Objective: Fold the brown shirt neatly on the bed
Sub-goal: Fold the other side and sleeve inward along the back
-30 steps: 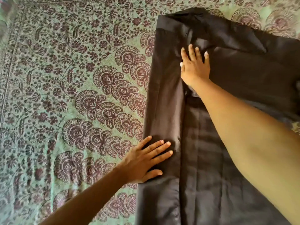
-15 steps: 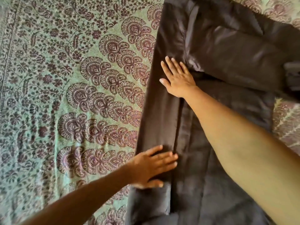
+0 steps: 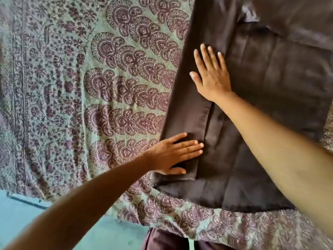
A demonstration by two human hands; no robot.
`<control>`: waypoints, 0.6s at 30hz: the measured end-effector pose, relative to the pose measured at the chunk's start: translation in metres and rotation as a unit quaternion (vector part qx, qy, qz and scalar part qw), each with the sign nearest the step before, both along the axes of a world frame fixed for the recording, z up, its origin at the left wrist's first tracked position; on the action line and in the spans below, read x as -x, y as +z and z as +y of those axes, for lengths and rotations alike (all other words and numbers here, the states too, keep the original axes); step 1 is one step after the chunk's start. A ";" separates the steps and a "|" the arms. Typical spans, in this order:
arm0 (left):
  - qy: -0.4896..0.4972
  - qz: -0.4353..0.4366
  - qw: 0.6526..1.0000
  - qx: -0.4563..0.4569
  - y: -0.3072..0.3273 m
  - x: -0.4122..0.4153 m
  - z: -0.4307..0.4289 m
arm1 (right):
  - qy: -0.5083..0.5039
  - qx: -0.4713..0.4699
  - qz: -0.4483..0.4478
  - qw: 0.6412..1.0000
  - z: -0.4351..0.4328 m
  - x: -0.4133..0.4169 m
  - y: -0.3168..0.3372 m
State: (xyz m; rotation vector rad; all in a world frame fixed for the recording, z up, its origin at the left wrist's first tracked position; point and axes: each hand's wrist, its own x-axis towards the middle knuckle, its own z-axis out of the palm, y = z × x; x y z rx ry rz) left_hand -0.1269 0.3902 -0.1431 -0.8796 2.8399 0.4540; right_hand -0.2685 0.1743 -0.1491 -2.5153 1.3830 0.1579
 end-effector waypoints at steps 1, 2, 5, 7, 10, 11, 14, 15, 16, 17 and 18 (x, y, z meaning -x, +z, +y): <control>-0.030 0.006 0.999 -0.010 0.000 -0.002 0.017 | -0.003 -0.004 0.000 1.000 -0.001 -0.001 0.000; -0.054 0.013 0.998 -0.019 -0.001 -0.005 0.033 | -0.006 -0.011 0.001 1.000 -0.002 -0.002 0.001; -0.068 0.023 0.996 -0.053 0.002 -0.008 0.065 | -0.012 -0.046 0.014 0.999 -0.006 -0.004 0.004; -0.045 0.049 0.995 -0.068 0.013 -0.001 0.067 | -0.023 -0.097 -0.006 0.995 -0.011 -0.005 0.011; 0.073 0.128 0.984 -0.098 0.036 0.013 0.051 | -0.110 -0.196 -0.156 0.962 -0.009 0.003 0.031; 0.121 0.154 0.976 -0.098 0.044 0.019 0.039 | -0.148 -0.204 -0.207 0.945 -0.003 0.012 0.039; 0.257 0.175 0.948 -0.075 0.060 0.039 -0.002 | -0.217 -0.168 -0.292 0.916 0.018 0.051 0.059; 0.298 0.173 0.937 -0.066 0.064 0.048 -0.017 | -0.237 -0.144 -0.307 0.910 0.024 0.067 0.062; 0.336 0.179 0.923 -0.058 0.067 0.059 -0.035 | -0.260 -0.112 -0.316 0.905 0.027 0.086 0.064; 0.376 0.193 0.905 -0.060 0.071 0.071 -0.053 | -0.284 -0.075 -0.316 0.902 0.028 0.104 0.064; 0.415 0.212 0.882 -0.068 0.073 0.082 -0.068 | -0.306 -0.039 -0.312 0.899 0.029 0.121 0.064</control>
